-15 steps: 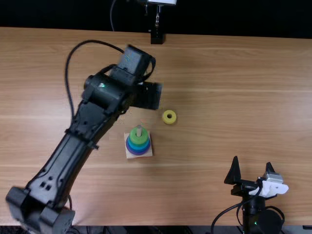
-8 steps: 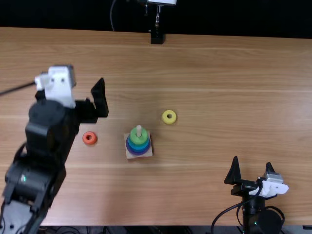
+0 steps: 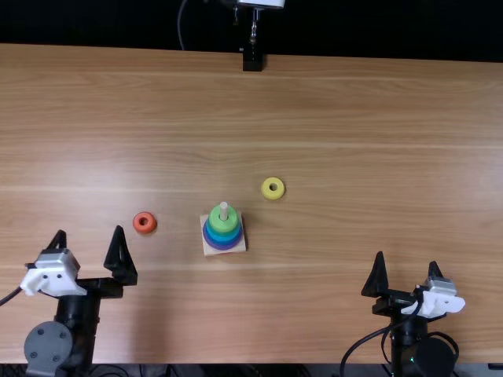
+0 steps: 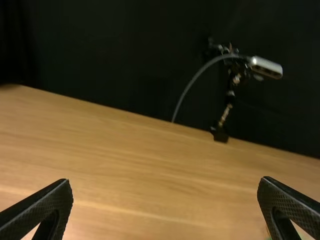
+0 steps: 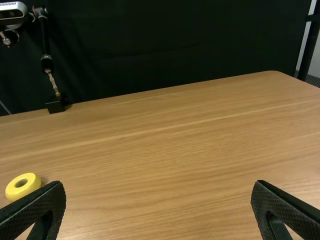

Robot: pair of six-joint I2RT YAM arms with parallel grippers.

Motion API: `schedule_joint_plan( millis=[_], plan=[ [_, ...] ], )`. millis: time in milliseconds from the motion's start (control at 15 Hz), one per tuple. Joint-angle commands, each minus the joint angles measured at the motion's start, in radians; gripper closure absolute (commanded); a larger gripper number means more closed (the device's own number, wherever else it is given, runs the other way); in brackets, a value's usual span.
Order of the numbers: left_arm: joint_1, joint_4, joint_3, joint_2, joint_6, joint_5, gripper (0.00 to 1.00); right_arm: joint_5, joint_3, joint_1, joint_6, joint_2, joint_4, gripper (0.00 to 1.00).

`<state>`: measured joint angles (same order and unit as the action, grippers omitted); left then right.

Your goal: Build the Hanoi tower: stack the rings onto the peg from bottom to top in this color order: purple, dark blue, light blue, dark green, light green, yellow, orange.

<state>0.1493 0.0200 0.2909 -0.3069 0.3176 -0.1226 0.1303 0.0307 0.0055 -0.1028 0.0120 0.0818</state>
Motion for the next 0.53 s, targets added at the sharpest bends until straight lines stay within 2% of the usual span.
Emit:
schedule_joint_plan(
  millis=[0, 200, 400, 467],
  plan=[
    [-0.014, 0.000, -0.082, 0.034, -0.016, 0.093, 0.00, -0.001, -0.015, -0.007, -0.002, -0.012, 0.011, 0.00],
    [-0.034, 0.006, -0.228, 0.238, -0.091, 0.095, 0.00, -0.001, -0.014, -0.007, -0.002, -0.012, 0.011, 0.00],
    [-0.039, 0.019, -0.291, 0.307, -0.145, 0.106, 0.00, -0.001, -0.015, -0.007, -0.002, -0.012, 0.011, 0.00],
    [-0.039, 0.019, -0.291, 0.307, -0.202, 0.106, 0.00, -0.001, -0.015, -0.007, -0.002, -0.012, 0.011, 0.00]
  ],
)
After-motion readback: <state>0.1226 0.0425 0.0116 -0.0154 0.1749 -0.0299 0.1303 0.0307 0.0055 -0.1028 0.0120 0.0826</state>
